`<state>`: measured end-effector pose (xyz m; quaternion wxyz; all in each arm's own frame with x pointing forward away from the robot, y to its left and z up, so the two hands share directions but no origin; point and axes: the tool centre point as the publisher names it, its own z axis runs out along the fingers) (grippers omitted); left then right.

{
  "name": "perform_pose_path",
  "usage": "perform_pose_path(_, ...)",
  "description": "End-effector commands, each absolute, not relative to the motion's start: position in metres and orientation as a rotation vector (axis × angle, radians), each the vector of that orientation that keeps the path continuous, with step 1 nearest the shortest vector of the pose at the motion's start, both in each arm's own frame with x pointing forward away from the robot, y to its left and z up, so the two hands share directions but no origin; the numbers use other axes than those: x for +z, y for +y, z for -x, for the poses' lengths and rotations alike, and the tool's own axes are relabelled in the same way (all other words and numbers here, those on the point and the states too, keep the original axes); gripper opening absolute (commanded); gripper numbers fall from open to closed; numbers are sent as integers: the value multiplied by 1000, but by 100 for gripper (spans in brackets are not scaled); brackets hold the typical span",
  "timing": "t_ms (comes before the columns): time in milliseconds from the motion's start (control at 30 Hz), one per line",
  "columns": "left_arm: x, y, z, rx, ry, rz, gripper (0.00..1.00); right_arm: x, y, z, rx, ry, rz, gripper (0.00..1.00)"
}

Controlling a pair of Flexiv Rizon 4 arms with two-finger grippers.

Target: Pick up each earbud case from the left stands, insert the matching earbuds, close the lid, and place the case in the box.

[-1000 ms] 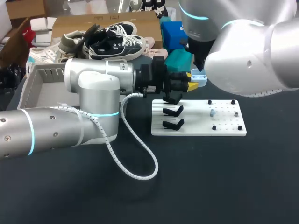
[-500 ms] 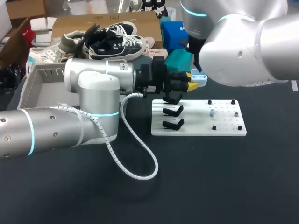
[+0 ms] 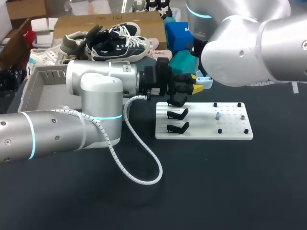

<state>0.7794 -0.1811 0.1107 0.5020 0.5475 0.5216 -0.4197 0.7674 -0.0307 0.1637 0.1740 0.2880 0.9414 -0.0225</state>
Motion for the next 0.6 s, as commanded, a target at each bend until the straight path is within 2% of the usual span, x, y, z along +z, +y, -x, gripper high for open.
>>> perform_pose_path(33,110,-181,-780,-1013,1258,-1321,0,162,-29,-772,-69,2676,-821,0)
perform_pose_path(600,110,-181,-780,-1013,1258,-1321,0,153,-30,-769,-68,2702,-840,0)
